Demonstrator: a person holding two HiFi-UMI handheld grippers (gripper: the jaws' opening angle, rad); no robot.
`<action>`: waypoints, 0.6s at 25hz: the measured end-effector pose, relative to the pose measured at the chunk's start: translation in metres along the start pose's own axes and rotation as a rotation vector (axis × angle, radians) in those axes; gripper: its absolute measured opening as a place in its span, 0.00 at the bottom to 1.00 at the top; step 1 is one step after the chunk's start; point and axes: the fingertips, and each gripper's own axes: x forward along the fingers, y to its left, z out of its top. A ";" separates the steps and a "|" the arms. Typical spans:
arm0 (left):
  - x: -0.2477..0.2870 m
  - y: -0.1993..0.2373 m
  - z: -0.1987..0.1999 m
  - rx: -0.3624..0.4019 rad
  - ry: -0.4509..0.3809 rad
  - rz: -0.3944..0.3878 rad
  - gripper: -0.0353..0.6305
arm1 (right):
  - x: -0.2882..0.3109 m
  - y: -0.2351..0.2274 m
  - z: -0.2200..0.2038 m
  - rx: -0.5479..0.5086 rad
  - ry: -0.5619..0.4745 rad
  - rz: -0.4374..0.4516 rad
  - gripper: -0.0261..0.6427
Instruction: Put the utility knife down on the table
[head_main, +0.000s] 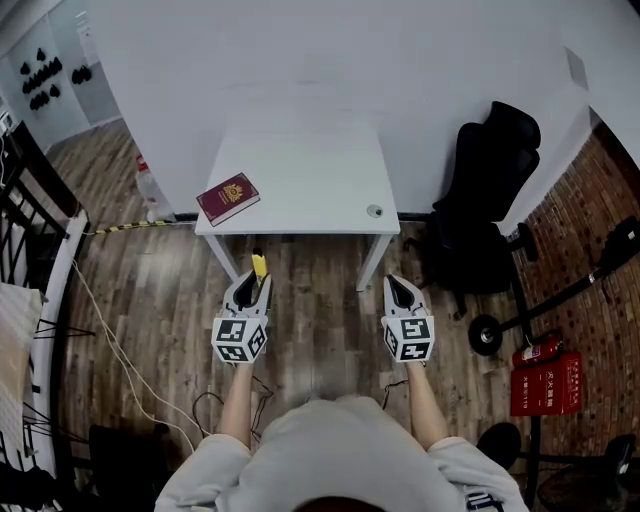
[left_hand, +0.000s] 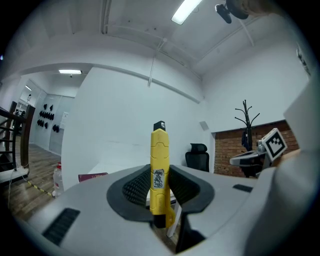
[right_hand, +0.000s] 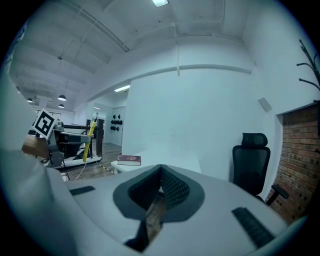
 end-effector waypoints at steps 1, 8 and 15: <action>0.005 0.003 0.000 0.001 0.001 -0.004 0.22 | 0.005 -0.001 -0.001 0.002 0.001 -0.003 0.04; 0.034 0.012 -0.003 0.004 0.013 -0.014 0.22 | 0.030 -0.012 -0.007 0.015 0.019 -0.013 0.04; 0.067 0.031 -0.011 -0.004 0.031 -0.006 0.22 | 0.068 -0.023 -0.014 0.024 0.035 -0.008 0.03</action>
